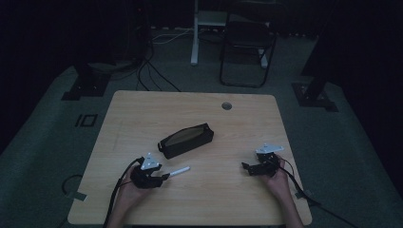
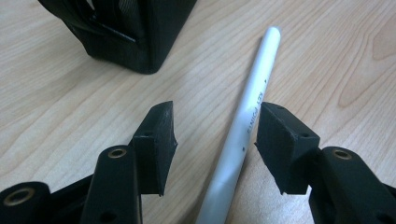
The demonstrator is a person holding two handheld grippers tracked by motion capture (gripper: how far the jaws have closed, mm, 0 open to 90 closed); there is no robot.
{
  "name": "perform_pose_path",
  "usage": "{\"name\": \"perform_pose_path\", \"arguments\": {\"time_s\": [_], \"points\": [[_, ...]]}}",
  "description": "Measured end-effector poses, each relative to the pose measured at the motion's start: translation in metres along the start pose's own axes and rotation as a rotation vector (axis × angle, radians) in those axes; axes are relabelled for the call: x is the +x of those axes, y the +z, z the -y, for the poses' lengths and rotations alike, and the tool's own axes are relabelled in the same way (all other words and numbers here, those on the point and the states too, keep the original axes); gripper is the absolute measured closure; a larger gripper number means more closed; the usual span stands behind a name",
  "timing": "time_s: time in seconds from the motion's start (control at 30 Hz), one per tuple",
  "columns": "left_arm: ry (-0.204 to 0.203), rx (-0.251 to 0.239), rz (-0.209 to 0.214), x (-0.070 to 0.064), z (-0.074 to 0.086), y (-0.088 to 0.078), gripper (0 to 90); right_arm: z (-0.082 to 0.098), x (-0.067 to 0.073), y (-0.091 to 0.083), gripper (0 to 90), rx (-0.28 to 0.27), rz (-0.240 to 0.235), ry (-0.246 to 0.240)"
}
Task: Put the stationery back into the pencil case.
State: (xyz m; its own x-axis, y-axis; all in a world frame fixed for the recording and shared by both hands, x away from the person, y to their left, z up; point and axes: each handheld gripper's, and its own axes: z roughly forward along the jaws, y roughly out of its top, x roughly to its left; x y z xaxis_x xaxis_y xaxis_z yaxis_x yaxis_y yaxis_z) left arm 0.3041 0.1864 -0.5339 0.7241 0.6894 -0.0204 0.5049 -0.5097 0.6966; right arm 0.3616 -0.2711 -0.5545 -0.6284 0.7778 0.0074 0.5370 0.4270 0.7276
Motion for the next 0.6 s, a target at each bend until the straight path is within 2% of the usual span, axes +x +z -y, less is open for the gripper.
{"name": "perform_pose_path", "arguments": {"time_s": [0.07, 0.17, 0.3, 0.4, 0.6], "points": [[0.001, 0.004, 0.003, 0.000, 0.001, 0.000, 47.9, 0.000, 0.000, 0.000, 12.6, 0.000, 0.000, 0.000], [-0.001, 0.043, 0.024, 0.001, 0.002, 0.003, 49.3, 0.000, 0.000, 0.000, 12.6, 0.000, 0.000, 0.000], [0.011, 0.045, 0.020, -0.001, 0.002, 0.003, 50.8, 0.000, 0.000, 0.000, 12.6, 0.000, 0.000, 0.000], [0.042, 0.051, -0.007, -0.004, 0.004, 0.002, 52.9, 0.000, 0.000, 0.000, 12.6, 0.000, 0.000, 0.000], [0.052, 0.057, 0.009, -0.004, 0.014, -0.009, 56.2, 0.000, 0.000, 0.000, 12.6, 0.000, 0.000, 0.000]]}}
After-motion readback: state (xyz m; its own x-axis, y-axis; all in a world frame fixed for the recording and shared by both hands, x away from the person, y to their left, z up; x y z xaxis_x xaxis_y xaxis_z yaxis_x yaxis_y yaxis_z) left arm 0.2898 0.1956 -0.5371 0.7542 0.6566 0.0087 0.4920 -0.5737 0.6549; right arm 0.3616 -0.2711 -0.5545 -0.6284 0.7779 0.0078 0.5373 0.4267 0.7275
